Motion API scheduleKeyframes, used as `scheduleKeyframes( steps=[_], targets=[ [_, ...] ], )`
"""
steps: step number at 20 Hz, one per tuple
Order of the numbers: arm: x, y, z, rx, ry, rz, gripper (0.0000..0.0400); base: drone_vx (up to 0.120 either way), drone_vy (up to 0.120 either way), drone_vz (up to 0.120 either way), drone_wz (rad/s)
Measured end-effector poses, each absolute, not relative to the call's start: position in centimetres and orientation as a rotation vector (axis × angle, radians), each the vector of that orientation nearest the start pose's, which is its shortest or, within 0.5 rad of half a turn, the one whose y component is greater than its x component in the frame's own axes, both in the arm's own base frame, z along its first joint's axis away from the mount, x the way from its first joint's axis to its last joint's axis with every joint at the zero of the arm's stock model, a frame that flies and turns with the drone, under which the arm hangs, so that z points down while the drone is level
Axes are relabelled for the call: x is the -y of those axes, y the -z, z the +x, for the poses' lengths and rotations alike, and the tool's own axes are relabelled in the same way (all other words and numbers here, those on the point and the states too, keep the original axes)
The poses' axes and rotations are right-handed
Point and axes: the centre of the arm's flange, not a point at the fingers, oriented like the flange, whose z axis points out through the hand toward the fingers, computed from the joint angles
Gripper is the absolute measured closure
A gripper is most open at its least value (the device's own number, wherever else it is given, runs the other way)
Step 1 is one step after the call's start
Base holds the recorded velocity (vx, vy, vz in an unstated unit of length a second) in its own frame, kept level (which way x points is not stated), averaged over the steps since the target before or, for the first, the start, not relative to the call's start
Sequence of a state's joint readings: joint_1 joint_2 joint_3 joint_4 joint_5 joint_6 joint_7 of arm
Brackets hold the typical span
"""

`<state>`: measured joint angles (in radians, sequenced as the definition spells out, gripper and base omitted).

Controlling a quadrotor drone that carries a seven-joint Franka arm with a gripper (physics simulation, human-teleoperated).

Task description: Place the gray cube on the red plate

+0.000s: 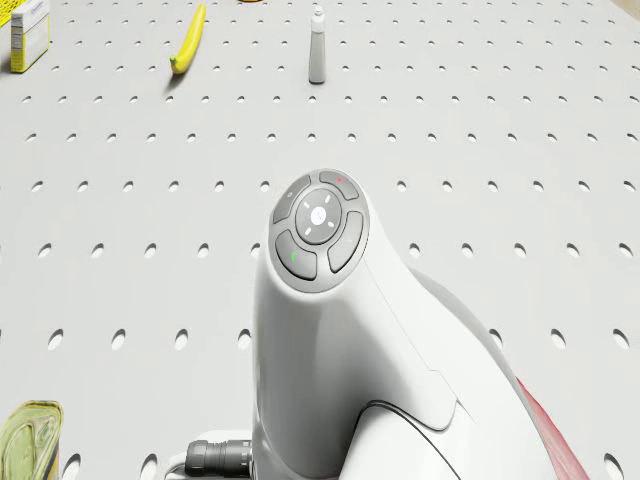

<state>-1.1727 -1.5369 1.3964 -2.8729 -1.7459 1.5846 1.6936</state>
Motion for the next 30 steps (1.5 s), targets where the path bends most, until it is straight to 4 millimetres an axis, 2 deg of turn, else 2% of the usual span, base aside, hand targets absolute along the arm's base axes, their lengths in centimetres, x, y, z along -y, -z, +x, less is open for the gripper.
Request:
scheduleKeyframes(
  steps=[15,23,24,27,30],
  targets=[
    [0.0,-48.5,30.7,0.002,-0.786,0.001,0.0150,0.000,-0.120,-0.008,0.000],
    [0.0,-50.9,30.7,0.002,-0.786,0.001,0.0150,0.000,0.000,0.000,0.000],
    [0.0,-51.2,30.7,0.002,-0.786,0.001,0.0138,0.000,0.000,0.000,0.000],
    [0.0,-51.8,30.7,0.002,-0.786,0.001,0.0065,0.000,0.000,0.000,0.000],
    [0.0,-51.4,30.7,0.002,-0.786,0.001,0.0031,0.000,0.000,0.000,0.000]
  ],
)
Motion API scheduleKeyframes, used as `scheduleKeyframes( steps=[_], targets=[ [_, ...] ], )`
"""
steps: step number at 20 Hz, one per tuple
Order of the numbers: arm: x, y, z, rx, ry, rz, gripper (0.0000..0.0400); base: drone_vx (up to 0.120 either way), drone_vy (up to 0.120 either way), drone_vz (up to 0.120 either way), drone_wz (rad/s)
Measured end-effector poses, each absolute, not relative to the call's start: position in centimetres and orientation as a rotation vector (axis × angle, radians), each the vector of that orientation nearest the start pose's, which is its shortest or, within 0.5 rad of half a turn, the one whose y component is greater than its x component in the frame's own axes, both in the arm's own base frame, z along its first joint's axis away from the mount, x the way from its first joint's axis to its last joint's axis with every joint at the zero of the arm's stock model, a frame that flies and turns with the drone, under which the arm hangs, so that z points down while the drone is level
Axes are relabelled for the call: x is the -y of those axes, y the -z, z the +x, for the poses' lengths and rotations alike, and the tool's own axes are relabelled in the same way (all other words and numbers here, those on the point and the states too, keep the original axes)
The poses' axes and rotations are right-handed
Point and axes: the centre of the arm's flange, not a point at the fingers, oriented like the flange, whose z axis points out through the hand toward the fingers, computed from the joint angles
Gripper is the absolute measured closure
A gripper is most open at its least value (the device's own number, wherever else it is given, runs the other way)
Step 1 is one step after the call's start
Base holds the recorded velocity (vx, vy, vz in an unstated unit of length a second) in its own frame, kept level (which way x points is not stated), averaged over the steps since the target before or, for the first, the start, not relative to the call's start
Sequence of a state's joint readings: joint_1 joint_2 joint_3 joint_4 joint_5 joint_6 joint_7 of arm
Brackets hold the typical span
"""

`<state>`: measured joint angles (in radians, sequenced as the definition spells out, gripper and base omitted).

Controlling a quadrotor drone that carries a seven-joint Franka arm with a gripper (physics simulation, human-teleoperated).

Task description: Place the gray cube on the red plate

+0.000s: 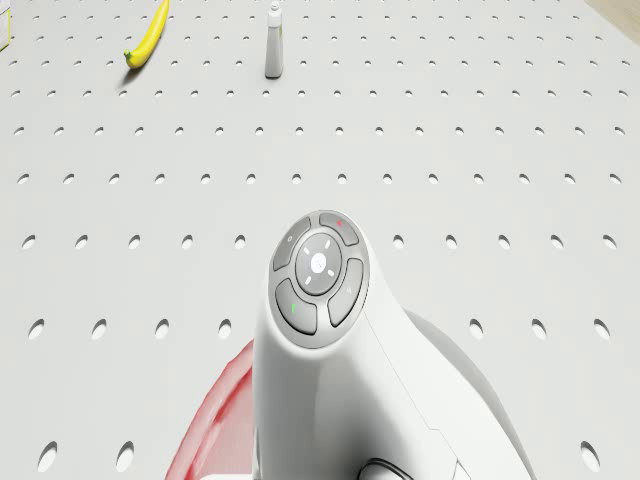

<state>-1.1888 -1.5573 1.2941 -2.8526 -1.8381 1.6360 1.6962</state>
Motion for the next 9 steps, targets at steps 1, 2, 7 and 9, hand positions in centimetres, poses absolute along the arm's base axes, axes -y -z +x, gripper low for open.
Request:
scheduleKeyframes(
  steps=[1,2,7,9],
  targets=[
    [0.0,-51.1,30.7,0.002,-0.786,0.001,0.0024,0.000,0.000,0.000,0.000],
    [0.0,-50.7,30.7,0.002,-0.786,0.001,0.0019,0.000,0.000,0.000,0.000],
    [0.0,-48.8,30.7,0.002,-0.786,0.001,0.0005,0.000,0.000,0.000,0.000],
    [0.0,-48.3,30.7,0.002,-0.786,0.001,0.0003,0.000,0.000,0.000,0.000]
  ],
)
